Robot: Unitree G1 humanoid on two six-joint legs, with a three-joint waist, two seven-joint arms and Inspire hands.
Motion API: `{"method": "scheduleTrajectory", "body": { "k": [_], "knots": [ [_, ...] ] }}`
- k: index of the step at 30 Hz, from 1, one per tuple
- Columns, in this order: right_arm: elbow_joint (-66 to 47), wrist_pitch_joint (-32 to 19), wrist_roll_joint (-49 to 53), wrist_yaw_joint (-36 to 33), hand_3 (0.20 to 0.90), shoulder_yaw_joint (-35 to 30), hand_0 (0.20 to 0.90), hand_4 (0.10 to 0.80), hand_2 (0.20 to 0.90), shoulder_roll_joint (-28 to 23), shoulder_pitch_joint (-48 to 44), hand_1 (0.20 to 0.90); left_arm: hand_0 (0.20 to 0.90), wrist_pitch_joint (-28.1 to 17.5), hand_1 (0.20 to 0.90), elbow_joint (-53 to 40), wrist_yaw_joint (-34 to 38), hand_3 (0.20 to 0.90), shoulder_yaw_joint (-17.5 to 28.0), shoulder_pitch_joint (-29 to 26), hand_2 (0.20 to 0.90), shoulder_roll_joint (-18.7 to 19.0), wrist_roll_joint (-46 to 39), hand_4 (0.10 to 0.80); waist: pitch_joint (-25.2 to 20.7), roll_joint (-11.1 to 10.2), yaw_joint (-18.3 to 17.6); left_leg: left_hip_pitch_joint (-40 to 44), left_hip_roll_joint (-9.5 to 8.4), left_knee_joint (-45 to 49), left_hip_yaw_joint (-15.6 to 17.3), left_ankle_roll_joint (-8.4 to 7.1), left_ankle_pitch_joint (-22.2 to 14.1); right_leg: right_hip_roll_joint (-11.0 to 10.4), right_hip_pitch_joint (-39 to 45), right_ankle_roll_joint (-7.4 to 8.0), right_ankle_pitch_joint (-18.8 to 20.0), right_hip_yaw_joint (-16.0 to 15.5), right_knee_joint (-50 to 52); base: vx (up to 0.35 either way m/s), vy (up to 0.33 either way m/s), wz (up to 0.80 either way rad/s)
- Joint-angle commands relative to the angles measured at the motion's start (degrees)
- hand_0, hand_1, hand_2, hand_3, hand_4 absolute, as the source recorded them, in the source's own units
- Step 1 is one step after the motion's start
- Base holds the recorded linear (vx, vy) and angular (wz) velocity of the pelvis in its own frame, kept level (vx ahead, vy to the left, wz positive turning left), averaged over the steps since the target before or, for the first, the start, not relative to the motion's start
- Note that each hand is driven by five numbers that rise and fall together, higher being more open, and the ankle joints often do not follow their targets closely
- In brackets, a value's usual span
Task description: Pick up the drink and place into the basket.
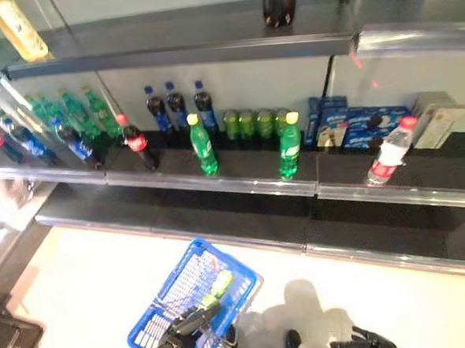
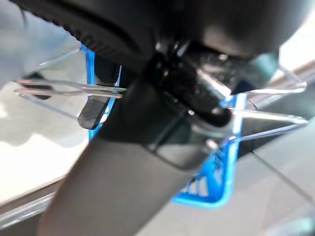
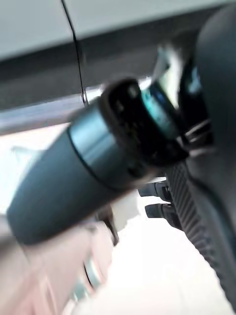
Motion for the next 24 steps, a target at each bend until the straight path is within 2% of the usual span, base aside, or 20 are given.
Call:
{"method": "scheduleTrajectory", "body": {
  "k": [1, 3, 6, 8, 9, 10, 11, 13, 14, 17, 19, 20, 21, 23, 24],
  "knots": [
    [-0.73, -2.86, -1.30, 0.95, 0.900, 0.30, 0.900, 0.800, 0.900, -0.24, 0.64, 0.900, 0.300, -1.66, 0.300, -1.07, -3.37, 0.200, 0.06, 4.01, 0.300, 4.12, 0.35, 0.100, -4.63, -1.98, 1.58, -6.30, -1.95, 3.78, 0.63, 4.17, 4.95, -1.39, 8.89, 3.47, -5.21, -1.86, -0.72, 0.267, 0.185, -0.38],
    [-1.07, -3.17, -1.74, 0.86, 0.900, -0.01, 0.900, 0.800, 0.900, 0.04, 1.35, 0.900, 0.300, -1.72, 0.300, -0.69, -3.79, 0.200, 0.53, 4.11, 0.300, 4.20, 0.55, 0.100, -5.31, -2.47, 1.73, -5.63, -2.44, 4.01, 0.23, 4.74, 3.66, -1.95, 9.45, 3.84, -5.91, -2.21, -0.26, 0.274, 0.171, -0.45],
    [-2.07, -3.42, -1.63, 1.31, 0.900, 0.16, 0.900, 0.800, 0.900, 0.77, 2.31, 0.900, 0.300, -0.94, 0.300, -0.60, -3.73, 0.200, 1.29, 2.99, 0.300, 5.35, 1.44, 0.100, -6.63, -3.98, 2.39, -4.38, -3.98, 4.42, -1.53, 6.80, 1.18, -3.25, 9.14, 5.38, -7.41, -3.13, 3.66, 0.247, 0.115, -0.40],
    [-2.85, -2.95, -0.30, 0.82, 0.900, 0.52, 0.900, 0.800, 0.900, 1.63, 1.99, 0.900, 0.300, -0.49, 0.300, -0.59, -3.44, 0.200, 1.15, 1.99, 0.300, 6.24, 1.94, 0.100, -6.50, -4.58, 1.99, -2.98, -4.71, 4.16, -2.45, 8.71, 0.28, -4.71, 3.39, 8.31, -2.88, -3.30, 14.11, 0.126, 0.097, -0.07],
    [-2.83, -3.22, 0.19, 0.95, 0.900, 0.58, 0.900, 0.800, 0.900, 1.91, 1.82, 0.900, 0.300, -0.42, 0.300, -0.24, -3.45, 0.200, 1.31, 1.37, 0.300, 6.76, 2.28, 0.100, -6.09, -4.20, 1.49, -1.66, -4.54, 3.44, -2.86, 9.46, -0.01, -4.74, -1.69, 9.71, -0.96, -2.71, 22.07, 0.081, 0.090, -0.10],
    [-3.00, -3.21, 0.57, 0.86, 0.900, 0.79, 0.900, 0.800, 0.900, 2.36, 1.59, 0.900, 0.300, -0.42, 0.300, -0.03, -2.92, 0.200, 1.08, 0.74, 0.300, 7.40, 2.18, 0.100, -5.51, -3.56, 0.85, 0.25, -4.24, 2.32, -3.17, 9.95, -0.39, -4.34, -6.77, 10.32, 0.24, -2.18, 28.95, 0.054, 0.059, -0.12],
    [-3.07, -3.11, 0.59, 0.85, 0.900, 0.83, 0.900, 0.800, 0.900, 2.47, 1.49, 0.900, 0.300, -0.35, 0.300, -0.09, -2.59, 0.200, 0.94, 0.57, 0.300, 7.53, 2.01, 0.100, -5.43, -3.58, 0.80, 0.64, -4.35, 2.00, -3.20, 10.01, -0.44, -4.53, -7.80, 10.36, 0.32, -2.08, 29.86, 0.060, 0.014, -0.09],
    [-3.18, -2.82, 0.18, 1.07, 0.900, 1.03, 0.900, 0.800, 0.900, 2.73, 1.19, 0.900, 0.300, 0.13, 0.300, -0.29, -1.42, 0.200, 0.89, 0.12, 0.300, 7.85, 1.52, 0.100, -5.30, -3.56, 0.94, 1.47, -4.57, 1.43, -3.81, 9.96, -0.63, -6.79, -8.56, 10.15, 1.38, -2.70, 28.01, 0.080, -0.086, 0.11],
    [-3.10, -2.49, 0.92, 0.69, 0.900, 1.29, 0.900, 0.800, 0.900, 3.23, 0.49, 0.900, 0.300, 0.44, 0.300, -0.53, -0.83, 0.200, 1.17, -0.40, 0.300, 8.28, 2.25, 0.100, -5.14, -3.45, 1.48, 1.92, -4.35, 1.21, -4.41, 9.43, -0.86, -9.63, -6.96, 10.01, 2.49, -2.94, 21.98, 0.104, -0.212, 0.26],
    [-3.23, -2.61, 3.54, -0.38, 0.900, 0.95, 0.900, 0.800, 0.900, 3.05, 0.19, 0.900, 0.300, 0.02, 0.300, 0.03, -0.94, 0.200, -0.16, -1.15, 0.300, 8.47, 3.30, 0.100, -5.05, -3.63, 0.61, 1.89, -4.32, 2.37, -5.86, 8.73, -1.87, -10.21, -4.90, 9.67, 2.39, -0.07, 6.51, 0.128, -0.288, 0.26],
    [-3.33, -2.59, 3.95, 0.16, 0.900, 0.23, 0.900, 0.800, 0.900, 2.44, 0.05, 0.900, 0.300, -0.19, 0.300, 0.28, -1.02, 0.200, -0.63, -1.06, 0.300, 8.55, 3.07, 0.100, -5.37, -3.98, -0.22, 2.26, -4.08, 2.84, -6.07, 8.07, -2.82, -11.85, -4.63, 10.48, 6.29, 2.20, 0.90, 0.152, -0.291, 0.03],
    [-3.34, -2.41, 3.82, 0.33, 0.900, 0.10, 0.900, 0.800, 0.900, 2.29, -0.11, 0.900, 0.300, -0.17, 0.300, 0.38, -1.24, 0.200, -0.59, -1.04, 0.300, 8.68, 2.92, 0.100, -5.43, -3.98, -0.46, 2.56, -3.85, 2.85, -6.01, 7.86, -3.11, -12.16, -4.72, 10.72, 7.03, 2.64, 0.26, 0.223, -0.369, 0.14],
    [-3.23, -1.78, 3.20, 0.72, 0.900, 0.03, 0.900, 0.800, 0.900, 1.90, -0.77, 0.900, 0.300, -0.12, 0.300, 0.57, -2.28, 0.200, -0.34, -0.88, 0.300, 9.10, 2.32, 0.100, -5.56, -3.93, -1.13, 3.48, -2.75, 3.50, -5.74, 7.27, -4.21, -12.74, -5.60, 11.17, 8.20, 3.71, -0.44, 0.199, -0.329, 0.22],
    [-3.02, -1.31, 2.80, 0.68, 0.900, 0.10, 0.900, 0.800, 0.900, 1.53, -1.29, 0.900, 0.300, -0.03, 0.300, 0.70, -2.39, 0.200, 0.05, -1.03, 0.300, 9.20, 2.07, 0.100, -5.59, -3.81, -1.38, 3.61, -1.66, 4.21, -5.85, 6.98, -4.63, -12.37, -5.56, 11.32, 6.98, 4.41, -0.22, 0.159, -0.300, 0.43],
    [-2.94, -1.03, 1.90, 0.76, 0.900, 0.20, 0.900, 0.800, 0.900, 1.38, -1.58, 0.900, 0.300, -0.30, 0.300, 0.66, -2.06, 0.200, 0.22, -1.11, 0.300, 8.90, 2.22, 0.100, -5.83, -3.70, -1.47, 3.36, -0.59, 4.84, -5.55, 6.66, -4.31, -12.18, -5.18, 11.07, 5.91, 3.78, 0.36, 0.127, -0.288, 0.21]
  ]
}}
